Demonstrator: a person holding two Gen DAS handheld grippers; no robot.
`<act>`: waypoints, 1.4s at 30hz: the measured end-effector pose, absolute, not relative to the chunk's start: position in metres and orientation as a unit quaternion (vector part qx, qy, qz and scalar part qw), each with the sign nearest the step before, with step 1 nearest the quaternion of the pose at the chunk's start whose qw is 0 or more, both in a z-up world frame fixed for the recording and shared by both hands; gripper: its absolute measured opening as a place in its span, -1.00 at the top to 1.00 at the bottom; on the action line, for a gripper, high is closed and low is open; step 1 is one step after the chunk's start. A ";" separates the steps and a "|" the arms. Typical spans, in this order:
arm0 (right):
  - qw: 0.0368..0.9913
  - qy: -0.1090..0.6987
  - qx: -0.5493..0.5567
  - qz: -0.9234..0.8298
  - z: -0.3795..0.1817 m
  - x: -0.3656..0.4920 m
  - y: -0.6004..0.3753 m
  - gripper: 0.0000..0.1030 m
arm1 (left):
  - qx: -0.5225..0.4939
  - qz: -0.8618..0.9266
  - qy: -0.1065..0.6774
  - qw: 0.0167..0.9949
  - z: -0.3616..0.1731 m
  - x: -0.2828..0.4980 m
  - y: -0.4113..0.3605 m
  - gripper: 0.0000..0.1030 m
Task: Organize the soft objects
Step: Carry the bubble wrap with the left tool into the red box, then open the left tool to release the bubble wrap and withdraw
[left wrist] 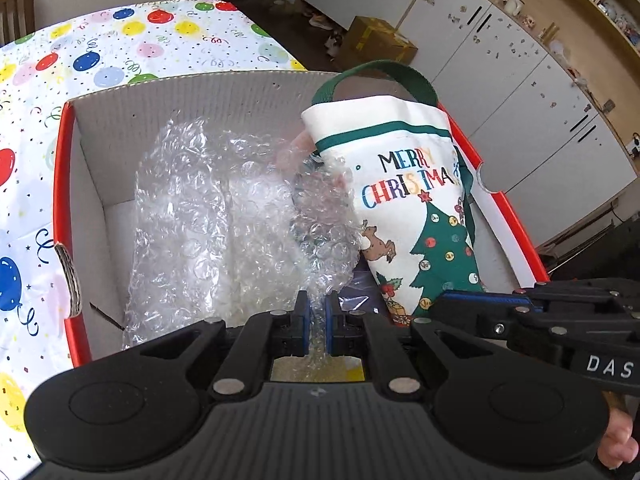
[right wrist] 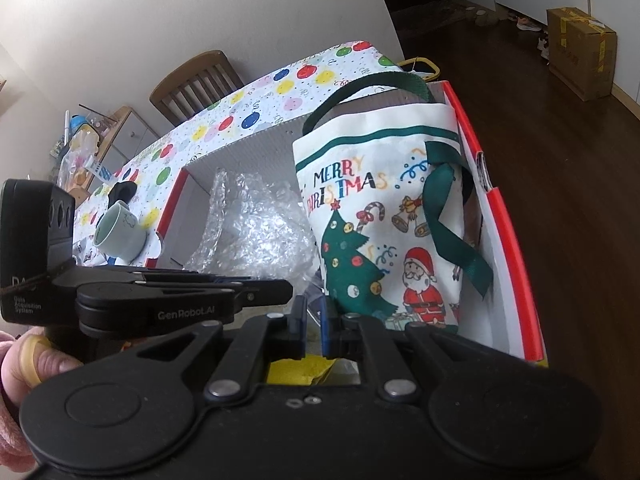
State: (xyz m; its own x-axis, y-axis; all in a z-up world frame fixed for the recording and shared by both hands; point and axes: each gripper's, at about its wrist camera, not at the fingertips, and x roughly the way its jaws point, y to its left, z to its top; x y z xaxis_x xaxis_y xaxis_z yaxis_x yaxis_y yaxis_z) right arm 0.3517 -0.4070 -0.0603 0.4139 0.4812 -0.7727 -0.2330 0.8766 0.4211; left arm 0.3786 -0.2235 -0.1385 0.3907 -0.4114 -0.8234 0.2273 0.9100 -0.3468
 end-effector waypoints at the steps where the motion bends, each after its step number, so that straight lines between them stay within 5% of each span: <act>1: 0.831 0.497 0.126 0.216 -0.060 0.352 -0.407 0.87 | -0.089 -0.194 0.516 0.830 -0.138 0.379 -0.223 0.83; 5: 0.830 0.498 0.124 0.219 -0.059 0.352 -0.409 0.86 | -0.085 -0.196 0.510 0.833 -0.133 0.374 -0.221 0.50; 7: 0.830 0.499 0.126 0.218 -0.059 0.352 -0.410 0.86 | -0.084 -0.201 0.504 0.836 -0.128 0.371 -0.221 0.00; 8: 0.829 0.499 0.128 0.218 -0.059 0.352 -0.411 0.86 | -0.086 -0.205 0.501 0.836 -0.127 0.370 -0.220 -0.41; 9: 0.829 0.499 0.129 0.218 -0.059 0.351 -0.412 0.86 | -0.089 -0.208 0.498 0.837 -0.125 0.369 -0.220 -0.47; 21: 0.840 0.469 0.122 0.243 -0.024 0.334 -0.404 0.84 | -0.103 -0.227 0.421 0.872 -0.075 0.334 -0.197 -0.47; 33: 0.846 0.432 0.077 0.303 0.011 0.314 -0.333 0.59 | -0.078 -0.153 0.355 0.919 -0.027 0.279 -0.115 -0.47; 42: 0.831 0.427 0.041 0.354 0.021 0.312 -0.239 -0.03 | -0.101 -0.069 0.341 0.932 -0.023 0.244 -0.016 -0.60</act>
State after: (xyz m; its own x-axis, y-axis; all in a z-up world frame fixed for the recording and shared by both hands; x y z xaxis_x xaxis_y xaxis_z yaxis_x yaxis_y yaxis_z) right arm 0.3118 -0.2386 0.0206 0.3852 0.6231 -0.6807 -0.5531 0.7463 0.3702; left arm 0.2443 -0.0163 -0.0231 0.7579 -0.1981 -0.6216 0.0604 0.9700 -0.2354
